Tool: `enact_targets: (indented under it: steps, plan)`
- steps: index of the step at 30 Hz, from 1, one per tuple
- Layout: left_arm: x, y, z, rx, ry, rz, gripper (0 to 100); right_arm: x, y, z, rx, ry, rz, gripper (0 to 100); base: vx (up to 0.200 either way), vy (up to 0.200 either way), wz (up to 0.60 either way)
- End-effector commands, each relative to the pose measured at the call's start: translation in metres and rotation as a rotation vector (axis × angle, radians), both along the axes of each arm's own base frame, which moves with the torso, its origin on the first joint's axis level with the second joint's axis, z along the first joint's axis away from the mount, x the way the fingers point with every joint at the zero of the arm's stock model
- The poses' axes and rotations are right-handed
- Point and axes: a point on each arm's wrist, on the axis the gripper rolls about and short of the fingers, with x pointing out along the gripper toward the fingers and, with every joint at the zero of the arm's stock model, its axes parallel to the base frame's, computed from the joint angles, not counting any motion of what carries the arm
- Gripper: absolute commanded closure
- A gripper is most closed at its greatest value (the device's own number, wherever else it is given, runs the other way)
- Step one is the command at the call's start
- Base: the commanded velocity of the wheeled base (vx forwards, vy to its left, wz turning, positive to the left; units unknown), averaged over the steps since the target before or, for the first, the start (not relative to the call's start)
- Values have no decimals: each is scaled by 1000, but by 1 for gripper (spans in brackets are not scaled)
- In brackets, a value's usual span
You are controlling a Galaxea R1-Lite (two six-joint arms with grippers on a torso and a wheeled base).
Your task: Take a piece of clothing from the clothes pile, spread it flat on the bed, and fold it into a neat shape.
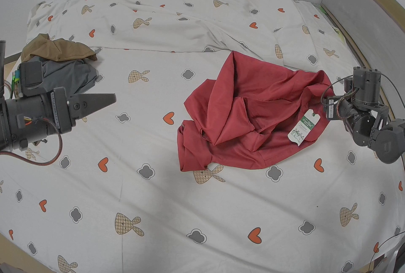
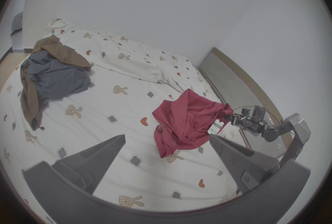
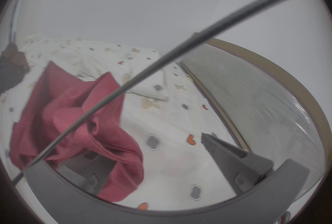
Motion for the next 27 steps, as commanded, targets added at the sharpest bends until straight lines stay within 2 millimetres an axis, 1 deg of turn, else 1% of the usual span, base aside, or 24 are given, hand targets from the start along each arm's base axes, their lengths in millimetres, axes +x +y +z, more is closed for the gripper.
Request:
enact_targets:
  steps: [1,5,6,7,8,9,10,11,12,13,14,15,16,17,18,19,20,21,22,23,24,25,27]
  plan:
    - [-19,18,-1,-11,-28,56,0,36,-43,-29,-18,54,-178,0,0,0,0]
    - [-17,17,-8,-13,-40,56,0,35,-60,-24,-4,17,-233,0,0,0,0]
    - [-18,17,-8,-14,-43,56,0,35,-60,-24,-3,14,-235,0,0,0,0]
    - [-16,17,-12,-17,-52,56,0,29,-63,-16,0,-11,-251,0,0,0,0]
    - [-16,17,-12,-18,-53,56,0,28,-63,-15,1,-15,-251,0,0,0,0]
    - [-16,17,-14,-20,-61,57,0,17,-62,0,13,-57,-247,0,0,0,0]
    - [-17,18,-16,-22,-62,59,0,10,-61,5,22,-75,-243,0,0,0,0]
    - [-17,18,-16,-21,-60,62,0,8,-61,8,25,-83,-242,0,0,0,0]
    - [-17,19,-18,-22,-62,67,0,-3,-58,16,48,-110,-219,0,0,0,0]
    - [-17,20,-19,-21,-60,72,0,-8,-56,18,54,-113,-205,0,0,0,0]
    - [-17,21,-21,-20,-59,78,0,-22,-53,20,62,-105,-154,0,0,0,0]
    - [-17,22,-22,-20,-59,81,0,-29,-51,18,66,-81,-104,0,0,0,0]
    - [-16,22,-23,-22,-63,84,0,-29,-51,18,66,-81,-104,0,0,0,0]
    - [-15,22,-23,-22,-65,85,0,-41,-52,13,78,-19,-19,0,0,0,0]
    - [-15,22,-23,-22,-65,85,0,-41,-52,13,78,-19,-19,0,0,0,0]
    - [-16,23,-22,-26,-77,90,0,-57,-53,-1,168,107,110,0,0,0,0]
    - [-16,23,-21,-26,-78,91,0,-59,-53,-3,193,128,129,0,0,0,0]
    - [-18,24,-20,-29,-87,91,0,-63,-54,-8,304,184,196,0,0,0,0]
    - [-19,24,-19,-31,-93,91,0,-64,-56,-9,356,203,216,0,0,0,0]
    - [-22,25,-17,-34,-101,90,0,-65,-64,-9,494,234,253,0,0,0,0]
    - [-23,25,-17,-36,-106,88,0,-64,-70,-8,556,242,262,0,0,0,0]
    - [-25,26,-15,-39,-111,81,0,-62,-80,-7,634,246,255,0,0,0,0]
    - [-29,27,-13,-46,-125,73,0,-55,-98,-8,692,236,204,0,0,0,0]
